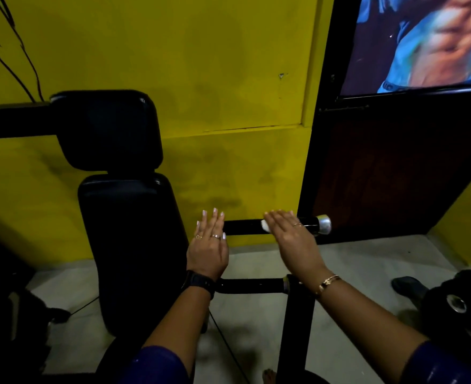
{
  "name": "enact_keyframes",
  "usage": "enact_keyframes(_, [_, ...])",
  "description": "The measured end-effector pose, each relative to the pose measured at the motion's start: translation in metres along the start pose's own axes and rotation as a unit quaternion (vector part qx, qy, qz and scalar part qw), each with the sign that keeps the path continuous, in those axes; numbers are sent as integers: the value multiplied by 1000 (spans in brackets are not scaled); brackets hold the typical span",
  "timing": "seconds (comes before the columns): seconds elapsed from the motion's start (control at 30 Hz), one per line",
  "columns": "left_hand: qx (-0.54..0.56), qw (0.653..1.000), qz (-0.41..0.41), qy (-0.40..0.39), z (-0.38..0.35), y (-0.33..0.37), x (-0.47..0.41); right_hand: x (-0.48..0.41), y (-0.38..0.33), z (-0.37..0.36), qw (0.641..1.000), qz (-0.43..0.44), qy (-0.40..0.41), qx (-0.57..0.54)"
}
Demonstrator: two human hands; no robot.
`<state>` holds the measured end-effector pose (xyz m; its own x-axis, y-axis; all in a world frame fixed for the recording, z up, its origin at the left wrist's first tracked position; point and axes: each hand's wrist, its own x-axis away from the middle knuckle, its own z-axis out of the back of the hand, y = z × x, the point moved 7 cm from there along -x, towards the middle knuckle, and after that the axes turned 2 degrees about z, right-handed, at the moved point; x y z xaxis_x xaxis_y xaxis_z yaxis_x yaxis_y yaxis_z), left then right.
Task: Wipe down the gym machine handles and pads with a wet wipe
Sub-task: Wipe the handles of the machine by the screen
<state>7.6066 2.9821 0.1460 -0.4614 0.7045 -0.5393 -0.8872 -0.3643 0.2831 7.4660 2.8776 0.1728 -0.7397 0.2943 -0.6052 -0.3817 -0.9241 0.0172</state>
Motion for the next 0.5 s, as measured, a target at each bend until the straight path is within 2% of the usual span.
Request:
enact_keyframes(0.13, [16,1000,4,24,-1,-1,2,8,29,11,996,-85,11,19])
enact_keyframes(0.27, [22,999,-4,28,-3,-5,3,-4,23,6,977,-204,-39,-40])
enact_keyframes(0.43, [51,998,-5,27,-6,-7,4,-36,-26,-2,981,-155,-81,-81])
enact_keyframes(0.5, [100,994,13,44,-4,-7,3,-42,-45,-6,985,-110,-77,-109])
